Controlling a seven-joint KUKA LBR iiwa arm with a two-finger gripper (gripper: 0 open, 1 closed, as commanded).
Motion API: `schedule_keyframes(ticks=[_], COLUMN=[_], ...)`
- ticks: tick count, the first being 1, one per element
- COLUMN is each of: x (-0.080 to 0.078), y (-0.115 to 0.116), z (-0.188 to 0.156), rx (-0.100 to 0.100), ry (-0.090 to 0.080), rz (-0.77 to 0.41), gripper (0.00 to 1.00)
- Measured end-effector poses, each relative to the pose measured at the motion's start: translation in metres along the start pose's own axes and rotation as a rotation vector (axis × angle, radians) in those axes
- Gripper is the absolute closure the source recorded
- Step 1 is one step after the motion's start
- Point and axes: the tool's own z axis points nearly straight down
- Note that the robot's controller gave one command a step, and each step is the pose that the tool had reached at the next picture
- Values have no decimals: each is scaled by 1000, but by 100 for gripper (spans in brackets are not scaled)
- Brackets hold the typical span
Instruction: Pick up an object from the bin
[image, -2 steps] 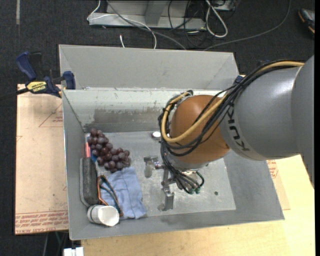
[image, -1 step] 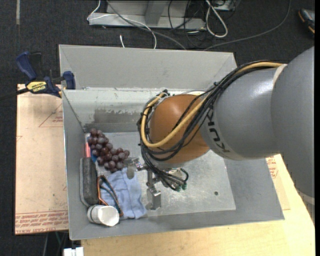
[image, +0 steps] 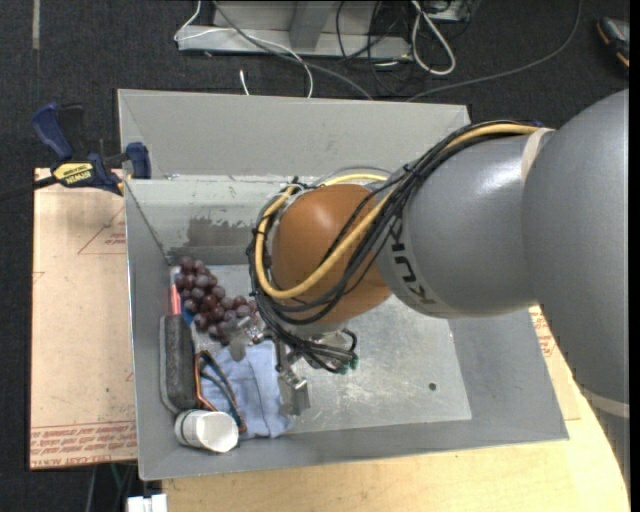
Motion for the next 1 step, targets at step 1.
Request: schedule_keyframes(ticks=[1], x=[8], y=[-8], z=[64], rx=[-1], ry=[-2], rz=[25], gripper=[0])
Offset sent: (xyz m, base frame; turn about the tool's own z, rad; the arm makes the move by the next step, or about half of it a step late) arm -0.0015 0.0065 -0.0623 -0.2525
